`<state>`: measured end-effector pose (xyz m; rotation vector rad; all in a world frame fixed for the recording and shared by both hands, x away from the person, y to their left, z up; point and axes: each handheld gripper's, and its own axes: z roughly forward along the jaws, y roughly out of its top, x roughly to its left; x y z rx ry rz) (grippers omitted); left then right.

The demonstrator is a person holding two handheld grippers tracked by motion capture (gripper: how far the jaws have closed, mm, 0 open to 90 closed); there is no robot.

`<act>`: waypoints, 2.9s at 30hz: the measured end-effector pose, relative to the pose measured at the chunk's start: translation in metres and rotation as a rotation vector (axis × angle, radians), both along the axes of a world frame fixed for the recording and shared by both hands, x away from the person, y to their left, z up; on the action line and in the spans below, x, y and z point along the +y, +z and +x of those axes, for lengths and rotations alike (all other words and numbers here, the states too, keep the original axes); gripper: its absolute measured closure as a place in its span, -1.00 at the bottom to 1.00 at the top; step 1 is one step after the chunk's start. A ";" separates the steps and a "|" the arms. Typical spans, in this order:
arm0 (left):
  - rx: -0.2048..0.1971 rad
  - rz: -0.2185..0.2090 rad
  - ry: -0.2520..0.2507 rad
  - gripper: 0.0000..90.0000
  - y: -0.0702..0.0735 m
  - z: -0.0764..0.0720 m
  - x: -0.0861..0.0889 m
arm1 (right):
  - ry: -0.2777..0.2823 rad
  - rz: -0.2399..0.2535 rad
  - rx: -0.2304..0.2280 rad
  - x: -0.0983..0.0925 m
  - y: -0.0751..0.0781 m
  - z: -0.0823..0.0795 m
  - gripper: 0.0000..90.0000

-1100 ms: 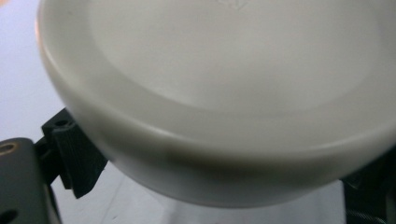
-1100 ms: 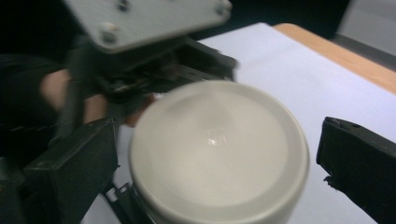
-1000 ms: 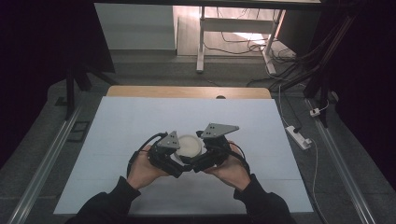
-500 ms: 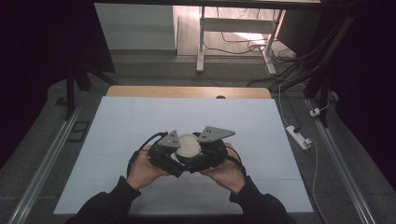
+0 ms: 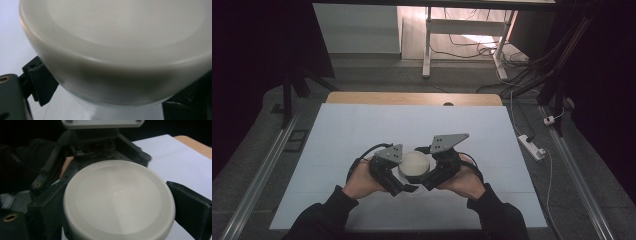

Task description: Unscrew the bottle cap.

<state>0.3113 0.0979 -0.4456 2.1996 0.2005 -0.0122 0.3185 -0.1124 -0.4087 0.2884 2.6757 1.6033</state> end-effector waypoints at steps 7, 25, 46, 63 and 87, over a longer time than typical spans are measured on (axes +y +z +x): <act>-0.011 0.011 -0.073 -0.83 -0.002 -0.003 -0.001 | 0.092 -0.014 0.002 0.000 -0.001 -0.003 -0.84; -0.042 0.070 0.276 -0.83 -0.002 0.000 -0.007 | -0.273 -0.040 -0.065 0.010 0.002 -0.010 -0.99; 0.002 0.009 0.077 -0.83 -0.002 0.002 0.000 | -0.129 -0.008 -0.036 0.003 -0.002 -0.006 -0.84; -0.009 0.043 0.063 -0.83 -0.008 0.005 0.000 | -0.091 0.011 -0.054 -0.002 0.002 -0.007 -0.84; 0.003 0.041 0.251 -0.83 -0.013 0.020 0.018 | -0.124 0.005 -0.095 -0.014 0.009 -0.016 -0.84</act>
